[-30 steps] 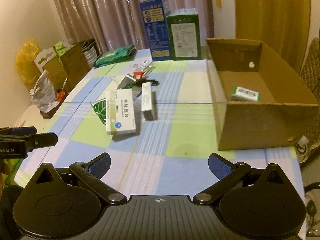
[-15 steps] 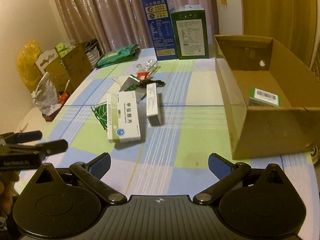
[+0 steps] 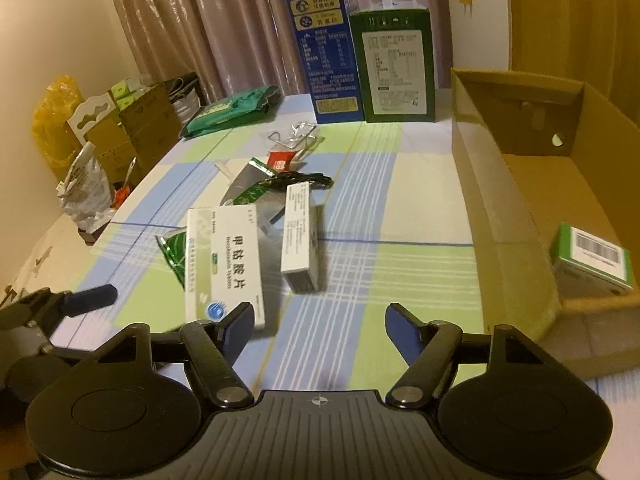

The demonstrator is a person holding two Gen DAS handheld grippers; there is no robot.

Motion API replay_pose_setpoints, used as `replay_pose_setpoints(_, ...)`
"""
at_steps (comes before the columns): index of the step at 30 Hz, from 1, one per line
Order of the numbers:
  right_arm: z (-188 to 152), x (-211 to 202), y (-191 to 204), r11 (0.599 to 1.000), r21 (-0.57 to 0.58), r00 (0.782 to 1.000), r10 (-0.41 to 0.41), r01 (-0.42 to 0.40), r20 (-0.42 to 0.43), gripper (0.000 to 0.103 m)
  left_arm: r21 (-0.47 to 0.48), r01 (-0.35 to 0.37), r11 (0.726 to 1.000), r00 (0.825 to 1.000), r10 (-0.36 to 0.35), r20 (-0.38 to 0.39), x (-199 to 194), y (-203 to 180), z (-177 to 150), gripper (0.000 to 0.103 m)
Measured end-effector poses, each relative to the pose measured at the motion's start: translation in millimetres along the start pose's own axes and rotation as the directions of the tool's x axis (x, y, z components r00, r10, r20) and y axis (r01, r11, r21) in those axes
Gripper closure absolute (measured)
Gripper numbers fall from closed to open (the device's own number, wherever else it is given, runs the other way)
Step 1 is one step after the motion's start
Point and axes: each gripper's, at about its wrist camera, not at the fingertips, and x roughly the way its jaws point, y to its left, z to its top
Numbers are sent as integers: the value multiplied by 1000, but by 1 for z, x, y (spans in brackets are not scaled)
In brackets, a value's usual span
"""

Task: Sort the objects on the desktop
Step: 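Grasp the white Mecobalamin box with the left gripper while the right grasps the narrow ointment box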

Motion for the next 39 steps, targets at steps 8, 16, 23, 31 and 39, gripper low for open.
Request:
replay_pose_setpoints(8, 8, 28, -18, 1000, 12, 1000, -1, 2, -18, 33, 32, -24, 999, 1000, 24, 0, 41, -20, -4, 6)
replay_pose_setpoints(16, 13, 43, -27, 1000, 7, 999, -16, 17, -32, 33, 93, -86, 992, 996, 85, 15, 65, -26, -4, 12)
replay_pose_setpoints(23, 13, 57, -21, 1000, -15, 999, -12, 12, -47, 33, 95, -97, 991, 995, 96, 13, 65, -4, -2, 28)
replay_pose_setpoints(31, 20, 84, -5, 997, -80, 998, 10, -16, -69, 36, 90, -72, 993, 997, 71, 14, 63, 23, 0, 30)
replay_pose_setpoints(39, 27, 114, 14, 990, -136, 995, 22, -34, -93, 52, 73, -40, 996, 999, 38, 25, 59, 35, -4, 30)
